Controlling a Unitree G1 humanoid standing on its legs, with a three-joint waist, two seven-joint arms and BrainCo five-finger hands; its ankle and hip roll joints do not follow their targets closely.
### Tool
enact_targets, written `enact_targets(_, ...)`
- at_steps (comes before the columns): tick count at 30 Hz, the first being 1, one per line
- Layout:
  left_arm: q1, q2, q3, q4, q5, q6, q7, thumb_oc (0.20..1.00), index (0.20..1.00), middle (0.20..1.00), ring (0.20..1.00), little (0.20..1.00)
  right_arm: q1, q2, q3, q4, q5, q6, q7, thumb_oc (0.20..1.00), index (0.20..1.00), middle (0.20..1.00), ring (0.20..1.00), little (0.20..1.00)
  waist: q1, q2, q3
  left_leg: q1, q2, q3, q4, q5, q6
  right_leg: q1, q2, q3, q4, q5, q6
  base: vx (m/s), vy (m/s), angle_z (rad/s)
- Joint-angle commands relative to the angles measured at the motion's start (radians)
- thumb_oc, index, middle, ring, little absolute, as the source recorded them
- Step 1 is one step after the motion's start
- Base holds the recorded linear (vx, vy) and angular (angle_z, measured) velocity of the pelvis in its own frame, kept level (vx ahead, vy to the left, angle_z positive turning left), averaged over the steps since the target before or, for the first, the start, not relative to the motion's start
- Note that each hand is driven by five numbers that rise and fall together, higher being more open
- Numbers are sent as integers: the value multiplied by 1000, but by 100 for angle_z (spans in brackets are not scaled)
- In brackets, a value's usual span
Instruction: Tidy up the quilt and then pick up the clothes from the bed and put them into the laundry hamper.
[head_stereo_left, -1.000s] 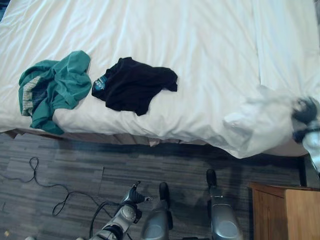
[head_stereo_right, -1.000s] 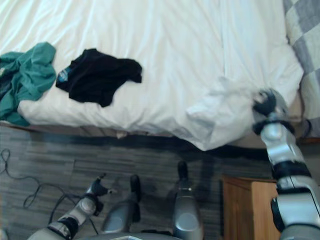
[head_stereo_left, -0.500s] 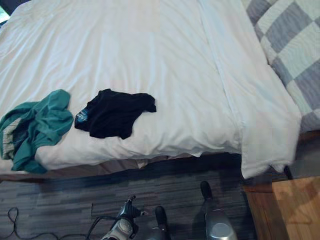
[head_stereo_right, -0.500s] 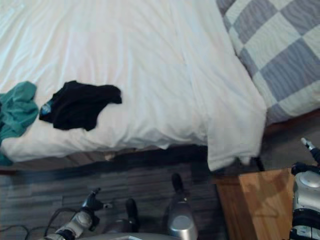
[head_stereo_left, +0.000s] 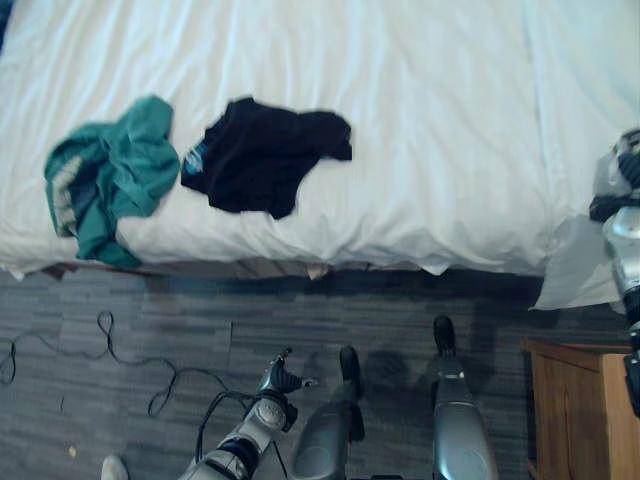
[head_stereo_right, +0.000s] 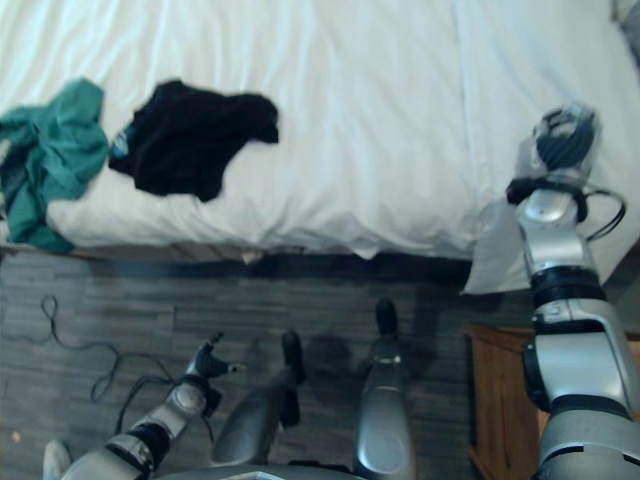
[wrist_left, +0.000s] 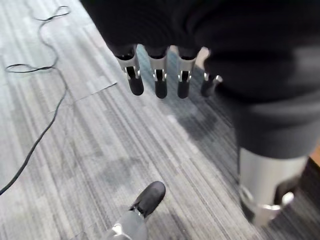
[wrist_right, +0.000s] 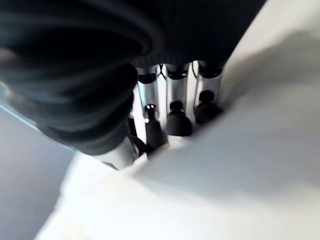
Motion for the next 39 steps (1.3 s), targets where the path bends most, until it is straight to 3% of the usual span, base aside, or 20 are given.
enact_targets(1,-27,33,42,56,-81,3,21,1000,1000,1000,1000,1000,58,46,-50,37,109,-16,23,200,200,200,200,200,-11,-70,12,-21,53,-11,156,-123,-38,-30,-18,20,159,-158,56,-45,-33,9)
enact_targets(4,-22,9,108,97,-96,19,36,1000,1000,1000,1000,1000,315,221,-125,77,133,-15,57,200,200,200,200,200,-30,-78,18,-8,57,-3,159,-136,-32,-32,-16,15,169,-159,54,6,10,5)
enact_targets(11,31,0,125,111,-43,29,41,1000,1000,1000,1000,1000,647,378,-205,198,133,8,130,200,200,200,200,200,-80,-106,-36,113,38,24,83,-152,-20,80,-33,1,76,-132,76,96,113,-2)
enact_targets(16,57,9,116,108,-3,35,21,1000,1000,1000,1000,1000,796,451,-136,344,-26,77,213,200,200,200,200,200,-92,-144,-114,253,-3,52,-29,-149,7,181,-58,1,7,-65,126,79,159,-12)
enact_targets(17,43,19,103,101,8,35,8,1000,1000,1000,1000,1000,809,470,-100,372,-63,93,242,200,200,200,200,200,-96,-166,-124,272,-10,48,-44,-146,15,173,-56,14,29,-2,148,0,105,-34)
enact_targets(18,43,20,103,100,8,35,7,1000,1000,1000,1000,1000,809,470,-100,372,-63,93,242,282,282,282,282,282,-95,-166,-124,272,-10,48,-44,-146,15,173,-56,15,30,-2,148,-63,67,-31)
enact_targets(19,36,26,101,96,7,33,3,1000,1000,1000,1000,1000,801,470,-83,383,-70,101,256,1000,1000,1000,1000,1000,-94,-170,-122,272,-7,50,-44,-147,18,162,-52,14,43,3,147,-156,63,-11)
enact_targets(20,17,40,79,84,15,34,-27,1000,1000,1000,1000,1000,778,472,-35,399,-97,113,303,1000,1000,1000,1000,1000,-77,-162,-120,265,-1,48,-44,-136,28,162,-35,-50,133,-56,123,-159,62,-4)
enact_targets(21,17,41,79,84,15,34,-27,1000,1000,1000,1000,1000,778,472,-35,400,-97,113,304,1000,1000,1000,1000,1000,-77,-163,-122,261,-1,48,-44,-135,27,159,-35,-49,132,-53,123,-187,65,11)
enact_targets(22,10,64,56,91,55,33,-60,1000,1000,1000,1000,1000,776,486,35,407,-140,105,348,1000,1000,1000,1000,1000,-79,-158,-136,263,-6,38,-44,-125,42,196,89,-13,224,-143,101,-70,27,13)
enact_targets(23,10,65,56,91,55,33,-60,1000,1000,1000,1000,1000,776,486,35,407,-140,105,348,1000,1000,1000,1000,1000,-77,-157,-138,261,-5,39,-44,-124,41,194,90,-12,221,-140,101,-29,61,27)
enact_targets(24,16,81,67,106,72,32,-70,1000,1000,1000,1000,1000,769,481,90,382,-203,101,355,1000,1000,1000,1000,1000,-42,-167,-158,251,-38,27,-13,-151,53,286,86,-63,158,-242,37,34,30,27)
enact_targets(26,25,75,62,111,91,37,-79,1000,1000,1000,1000,1000,758,483,107,361,-213,102,360,1000,1000,1000,1000,1000,-37,-175,-174,224,-53,9,50,-168,52,326,82,-55,111,-251,13,-19,-29,6)
enact_targets(27,19,65,80,110,70,39,-79,1000,1000,1000,1000,1000,708,462,155,335,-254,100,373,1000,1000,1000,1000,1000,-13,-186,-159,114,-67,25,231,-178,20,354,52,-62,39,-229,-7,-98,-61,6)
enact_targets(29,17,56,98,109,38,34,-77,1000,1000,1000,1000,1000,688,451,167,337,-269,102,368,1000,1000,1000,1000,1000,-9,-187,-150,48,-63,37,313,-176,-8,359,29,-82,17,-224,-16,-160,27,67)
enact_targets(33,49,27,147,120,-27,33,-76,1000,1000,1000,1000,1000,656,435,138,351,-267,118,352,1000,1000,1000,1000,1000,-7,-161,-175,59,22,61,246,-140,-37,388,-38,-115,-66,-198,14,20,333,57)
enact_targets(34,70,20,163,137,-30,32,-72,1000,1000,1000,1000,1000,668,440,111,334,-247,113,355,1000,1000,1000,1000,1000,-7,-161,-198,89,102,17,163,-91,-48,381,-76,-105,-77,-190,33,87,306,42)
enact_targets(35,71,19,163,137,-30,32,-72,1000,1000,1000,1000,1000,669,440,111,333,-247,113,355,1000,1000,1000,1000,1000,-8,-160,-195,95,102,16,158,-90,-49,387,-75,-107,-77,-192,33,115,454,23)
enact_targets(38,71,16,163,154,-27,33,-66,1000,1000,1000,1000,1000,702,446,89,351,-254,112,357,1000,1000,1000,1000,1000,-11,-161,-213,105,246,12,42,14,-77,405,-136,-127,-91,-198,67,90,413,17)
enact_targets(39,71,16,163,154,-27,33,-66,1000,1000,1000,1000,1000,702,446,89,351,-254,112,357,1000,1000,1000,1000,1000,-11,-161,-212,106,246,12,41,14,-77,406,-136,-128,-91,-198,67,321,627,54)
